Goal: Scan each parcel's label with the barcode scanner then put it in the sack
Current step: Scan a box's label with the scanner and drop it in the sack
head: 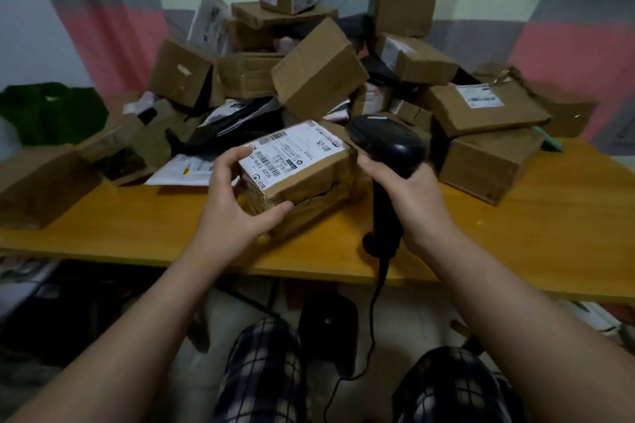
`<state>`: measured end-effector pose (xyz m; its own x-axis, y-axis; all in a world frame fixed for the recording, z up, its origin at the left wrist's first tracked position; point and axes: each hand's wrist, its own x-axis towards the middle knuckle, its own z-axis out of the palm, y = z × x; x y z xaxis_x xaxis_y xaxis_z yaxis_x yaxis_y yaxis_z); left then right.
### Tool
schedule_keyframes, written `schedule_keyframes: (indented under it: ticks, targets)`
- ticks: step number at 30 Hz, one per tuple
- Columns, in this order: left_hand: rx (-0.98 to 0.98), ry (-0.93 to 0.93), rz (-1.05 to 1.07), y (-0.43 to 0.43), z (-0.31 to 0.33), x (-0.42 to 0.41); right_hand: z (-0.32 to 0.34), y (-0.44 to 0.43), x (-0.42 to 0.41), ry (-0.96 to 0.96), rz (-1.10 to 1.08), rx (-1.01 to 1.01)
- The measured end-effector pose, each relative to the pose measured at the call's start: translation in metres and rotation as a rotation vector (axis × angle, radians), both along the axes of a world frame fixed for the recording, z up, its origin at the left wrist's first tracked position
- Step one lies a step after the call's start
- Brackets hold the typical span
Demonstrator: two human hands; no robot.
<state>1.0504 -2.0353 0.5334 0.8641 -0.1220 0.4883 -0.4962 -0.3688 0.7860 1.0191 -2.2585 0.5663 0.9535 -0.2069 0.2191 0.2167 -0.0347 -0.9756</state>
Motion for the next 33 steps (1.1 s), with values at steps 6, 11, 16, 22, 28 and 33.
schedule_keyframes:
  ticks: [6, 11, 16, 22, 28, 33]
  targets:
    - [0.103, 0.25, -0.059, 0.039, -0.022, -0.012, -0.023, 0.039, -0.001, 0.016, 0.101, 0.023]
    - [-0.039, 0.443, -0.015, 0.043, -0.02, -0.022, -0.029, 0.046, -0.007, 0.028, 0.131, 0.008]
    - [-0.181, 0.522, 0.052, 0.033, -0.006, -0.018, -0.031, 0.05, -0.013, -0.022, 0.071, 0.044]
    - [-0.117, 0.268, 0.151, 0.041, 0.009, -0.001, -0.037, 0.048, -0.018, -0.019, 0.127, 0.051]
    - [0.05, 0.057, -0.013, 0.043, 0.036, 0.016, -0.042, 0.058, -0.015, -0.017, 0.072, -0.02]
    - [0.167, 0.196, 0.034, 0.03, 0.025, 0.023, -0.035, 0.063, -0.012, 0.034, 0.184, 0.086]
